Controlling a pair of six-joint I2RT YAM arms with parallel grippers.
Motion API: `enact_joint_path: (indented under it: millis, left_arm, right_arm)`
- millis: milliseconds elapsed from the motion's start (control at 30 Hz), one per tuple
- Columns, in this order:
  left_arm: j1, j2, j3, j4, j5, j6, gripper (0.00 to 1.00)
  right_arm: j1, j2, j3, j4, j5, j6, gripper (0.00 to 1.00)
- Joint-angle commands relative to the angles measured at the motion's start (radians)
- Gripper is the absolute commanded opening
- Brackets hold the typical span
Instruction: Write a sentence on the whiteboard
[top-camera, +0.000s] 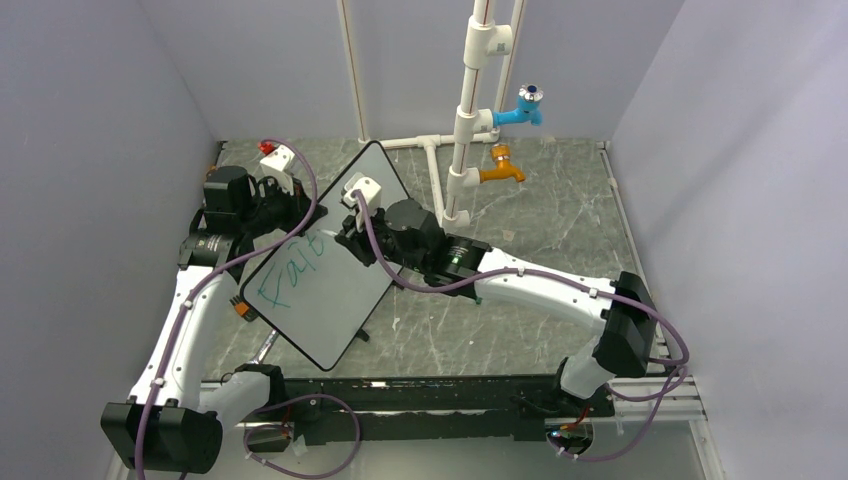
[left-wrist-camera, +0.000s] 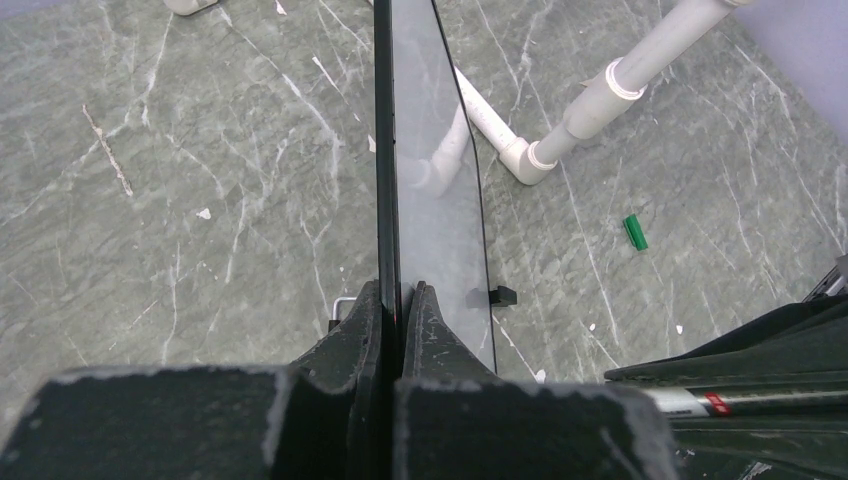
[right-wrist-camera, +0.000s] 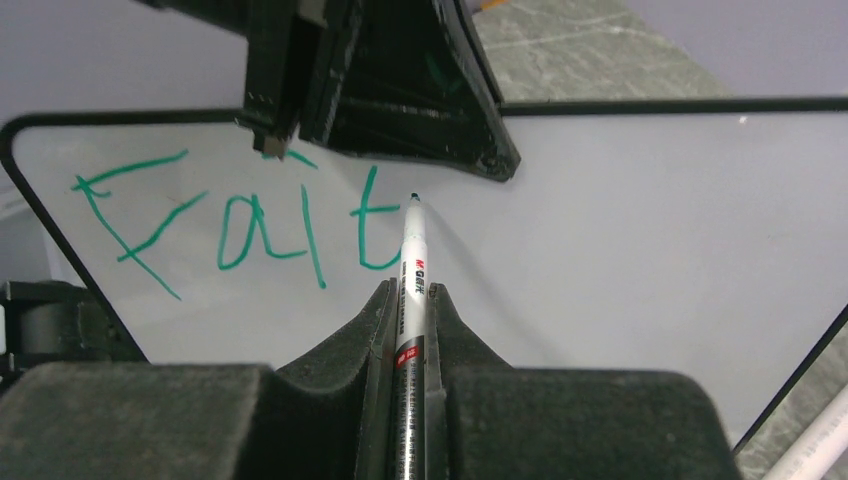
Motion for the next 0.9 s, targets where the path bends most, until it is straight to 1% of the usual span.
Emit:
enact_joint_path:
  millis: [0, 333, 667, 867]
  left_arm:
    - [-0.013, 0.01, -0.049, -0.069, -0.063, 0.133, 0.0]
    - [-0.013, 0.004, -0.054, -0.067, -0.064, 0.133, 0.0]
    - [-0.013, 0.01, -0.051, -0.07, -0.063, 0.134, 0.0]
    - [-0.013, 0.016, -0.048, -0.071, -0.061, 0.134, 0.0]
  right_arm:
    - [-0.004, -0.006, 0.075, 0.036, 0.018, -0.016, 0.0]
    - [-0.012, 0.051, 0.143, 0.023, 0.023, -0.021, 0.0]
    - [-0.025, 0.045, 0.095, 0.026, 0.031, -0.012, 0.0]
    - [-0.027, 0.026, 0.037, 0.024, -0.005, 0.015, 0.0]
